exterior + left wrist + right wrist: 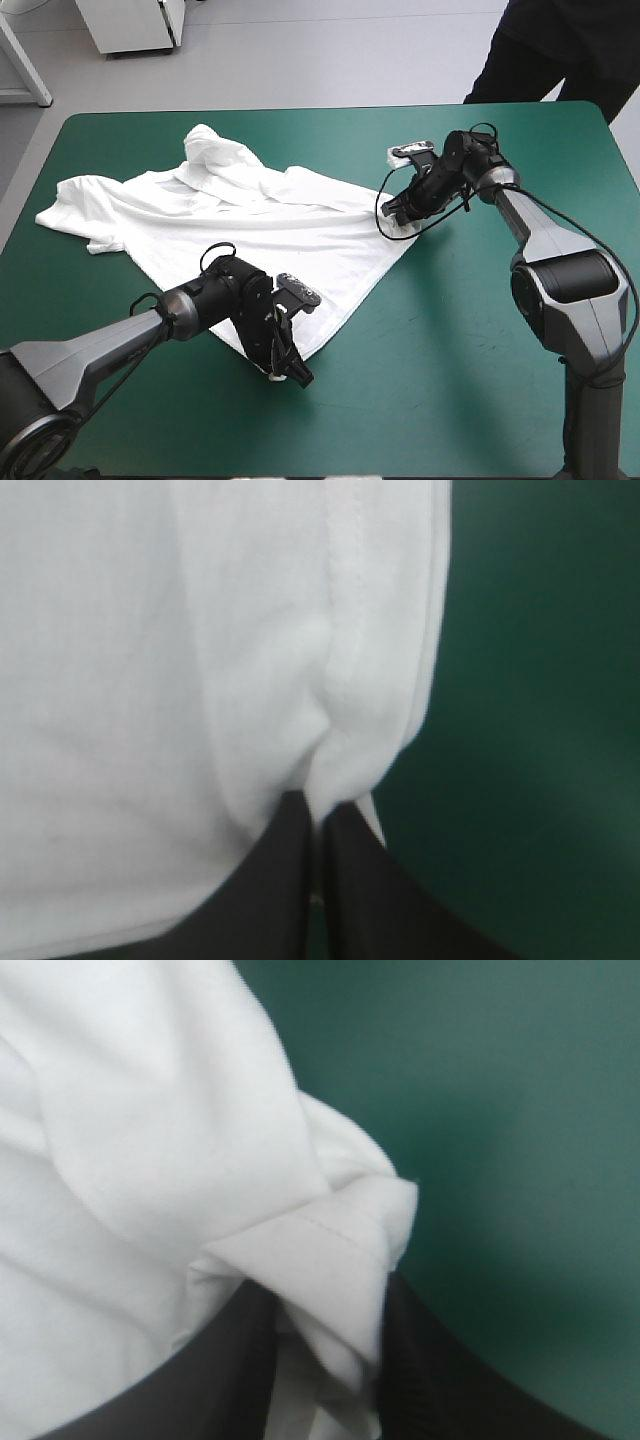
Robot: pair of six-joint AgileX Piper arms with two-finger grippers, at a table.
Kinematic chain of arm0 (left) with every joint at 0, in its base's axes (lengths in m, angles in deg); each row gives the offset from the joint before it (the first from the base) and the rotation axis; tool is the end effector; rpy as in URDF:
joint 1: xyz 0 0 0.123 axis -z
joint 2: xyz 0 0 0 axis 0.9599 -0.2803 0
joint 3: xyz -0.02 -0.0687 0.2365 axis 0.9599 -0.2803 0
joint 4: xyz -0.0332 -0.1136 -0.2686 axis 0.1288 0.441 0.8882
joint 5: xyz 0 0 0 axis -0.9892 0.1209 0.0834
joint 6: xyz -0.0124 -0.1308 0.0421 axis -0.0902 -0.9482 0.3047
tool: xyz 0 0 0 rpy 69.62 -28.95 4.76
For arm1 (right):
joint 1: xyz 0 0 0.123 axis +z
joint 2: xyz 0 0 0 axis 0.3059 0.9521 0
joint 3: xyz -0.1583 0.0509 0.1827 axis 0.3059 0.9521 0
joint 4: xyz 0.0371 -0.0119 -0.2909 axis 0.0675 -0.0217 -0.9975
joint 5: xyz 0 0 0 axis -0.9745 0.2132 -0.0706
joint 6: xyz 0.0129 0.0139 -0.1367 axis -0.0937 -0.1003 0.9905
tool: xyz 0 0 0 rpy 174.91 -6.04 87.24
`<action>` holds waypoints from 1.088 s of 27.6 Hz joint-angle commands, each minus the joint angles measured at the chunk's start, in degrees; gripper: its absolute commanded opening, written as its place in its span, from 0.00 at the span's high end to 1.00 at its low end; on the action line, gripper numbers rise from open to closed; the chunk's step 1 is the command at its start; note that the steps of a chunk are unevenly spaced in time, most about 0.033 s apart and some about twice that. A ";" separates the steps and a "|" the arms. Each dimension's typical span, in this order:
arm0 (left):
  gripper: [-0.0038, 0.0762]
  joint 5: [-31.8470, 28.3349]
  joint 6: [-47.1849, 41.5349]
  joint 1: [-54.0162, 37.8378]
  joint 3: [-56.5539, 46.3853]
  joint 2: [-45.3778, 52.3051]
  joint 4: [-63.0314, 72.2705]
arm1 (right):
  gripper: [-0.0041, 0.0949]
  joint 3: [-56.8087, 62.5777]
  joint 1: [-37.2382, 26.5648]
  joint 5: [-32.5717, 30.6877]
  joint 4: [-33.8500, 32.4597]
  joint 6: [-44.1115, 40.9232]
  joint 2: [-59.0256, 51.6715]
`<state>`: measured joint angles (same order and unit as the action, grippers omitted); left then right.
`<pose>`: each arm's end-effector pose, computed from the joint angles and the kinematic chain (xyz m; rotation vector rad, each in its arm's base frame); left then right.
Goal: Fold the cloth
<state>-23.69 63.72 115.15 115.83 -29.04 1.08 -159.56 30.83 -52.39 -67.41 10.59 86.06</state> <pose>0.2249 -0.2295 0.0955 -1.1850 -2.8866 0.2746 0.4837 0.1478 0.1301 -0.6349 2.7176 0.3692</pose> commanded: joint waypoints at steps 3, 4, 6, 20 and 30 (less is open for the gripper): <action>0.96 1.52 -0.37 0.64 -0.26 4.68 3.96 | 0.97 -2.61 0.77 -5.48 0.63 2.01 -4.42; 0.96 2.69 -1.07 0.64 -0.26 6.52 3.14 | 0.97 -3.24 0.77 -6.04 0.64 1.62 -5.43; 0.96 6.24 -4.19 0.64 -0.26 11.25 -0.74 | 0.97 -3.42 0.77 -6.60 0.30 1.63 -8.65; 0.96 16.68 -14.85 0.64 17.43 41.61 -6.64 | 0.97 -3.42 0.77 -8.46 -15.65 -5.91 -43.25; 0.96 16.68 -9.68 0.64 47.23 39.90 -13.91 | 0.97 -3.42 0.77 0.41 -21.90 -9.20 -67.44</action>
<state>-8.72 51.91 115.51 154.94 12.80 -9.36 -161.55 31.90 -58.74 -85.60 2.11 23.63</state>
